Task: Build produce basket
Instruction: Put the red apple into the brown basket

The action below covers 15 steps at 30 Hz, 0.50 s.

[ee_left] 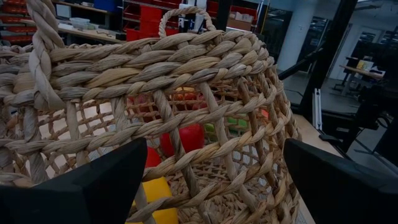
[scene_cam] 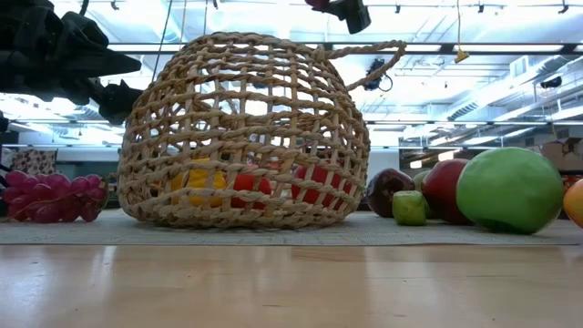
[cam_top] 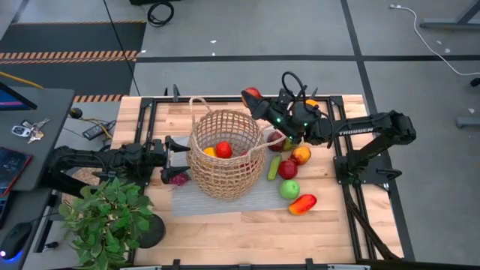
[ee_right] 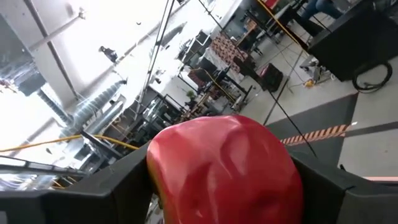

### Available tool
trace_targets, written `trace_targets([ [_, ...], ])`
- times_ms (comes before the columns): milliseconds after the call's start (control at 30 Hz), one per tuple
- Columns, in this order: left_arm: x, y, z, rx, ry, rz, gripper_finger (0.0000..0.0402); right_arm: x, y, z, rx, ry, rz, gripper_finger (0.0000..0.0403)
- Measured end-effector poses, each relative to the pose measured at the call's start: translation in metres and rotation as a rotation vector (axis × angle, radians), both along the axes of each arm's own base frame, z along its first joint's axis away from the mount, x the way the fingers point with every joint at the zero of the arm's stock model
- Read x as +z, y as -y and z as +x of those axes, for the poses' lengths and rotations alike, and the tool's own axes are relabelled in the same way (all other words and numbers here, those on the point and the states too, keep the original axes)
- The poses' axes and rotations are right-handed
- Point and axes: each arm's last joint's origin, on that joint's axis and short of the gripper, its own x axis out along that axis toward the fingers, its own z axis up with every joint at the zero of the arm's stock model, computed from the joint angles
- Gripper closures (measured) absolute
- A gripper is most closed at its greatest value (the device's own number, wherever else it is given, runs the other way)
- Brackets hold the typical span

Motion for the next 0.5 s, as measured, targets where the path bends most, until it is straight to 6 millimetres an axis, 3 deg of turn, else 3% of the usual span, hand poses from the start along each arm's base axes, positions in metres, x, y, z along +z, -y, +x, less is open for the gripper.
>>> trace_targets([
  [267,0.0,0.0,0.0,0.0,0.0,0.0,0.0015,0.0,0.0001,-0.0001,-0.03,-0.091,-0.102,0.0097],
  [500,0.0,0.0,0.0,0.0,0.0,0.0,0.0015,0.0001,-0.0023,0.0018,0.013,-0.282,-0.376,0.0098],
])
